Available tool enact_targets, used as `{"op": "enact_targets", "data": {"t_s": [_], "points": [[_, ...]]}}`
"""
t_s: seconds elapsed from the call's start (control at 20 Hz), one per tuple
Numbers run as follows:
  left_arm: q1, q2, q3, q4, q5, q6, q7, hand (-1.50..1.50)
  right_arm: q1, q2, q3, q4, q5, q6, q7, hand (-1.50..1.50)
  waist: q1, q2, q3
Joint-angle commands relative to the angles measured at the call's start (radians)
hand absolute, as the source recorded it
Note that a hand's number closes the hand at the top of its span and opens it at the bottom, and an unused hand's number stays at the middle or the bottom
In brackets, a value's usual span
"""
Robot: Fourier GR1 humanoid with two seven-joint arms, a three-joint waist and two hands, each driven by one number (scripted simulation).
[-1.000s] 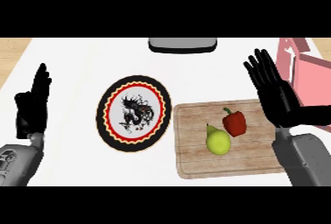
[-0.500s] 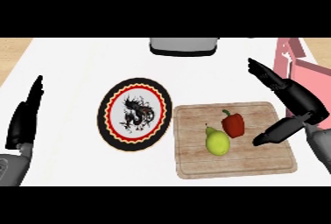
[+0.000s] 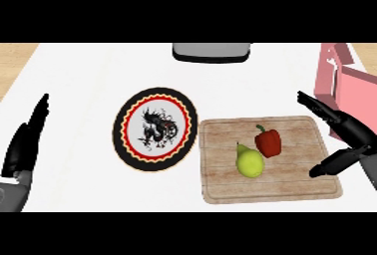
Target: Pick the bell pepper from the cutting board and place it in the cardboard box
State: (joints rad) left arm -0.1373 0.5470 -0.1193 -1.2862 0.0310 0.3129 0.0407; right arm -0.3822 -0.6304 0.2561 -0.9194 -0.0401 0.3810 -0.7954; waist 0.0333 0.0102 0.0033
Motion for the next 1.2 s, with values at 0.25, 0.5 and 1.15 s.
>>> {"op": "enact_targets", "data": {"t_s": [0.25,0.5,1.15], "points": [[-0.023,0.015,0.030,0.031,0.012,-0.048,0.004,0.00,-0.197,-0.121,0.147,0.074,0.321,-0.053,-0.061,-1.50,-0.006,-0.004,-0.003],[0.027,0.019,0.031,-0.027,0.002,-0.052,0.016,0.00,-0.271,-0.080,0.251,0.065,0.460,-0.045,0.040,-1.50,-0.008,-0.008,-0.004],[0.060,-0.018,0.091,-0.011,-0.047,-0.060,-0.041,0.00,-0.400,0.098,0.297,0.189,0.706,0.042,0.195,-1.50,-0.016,-0.008,-0.003]]}}
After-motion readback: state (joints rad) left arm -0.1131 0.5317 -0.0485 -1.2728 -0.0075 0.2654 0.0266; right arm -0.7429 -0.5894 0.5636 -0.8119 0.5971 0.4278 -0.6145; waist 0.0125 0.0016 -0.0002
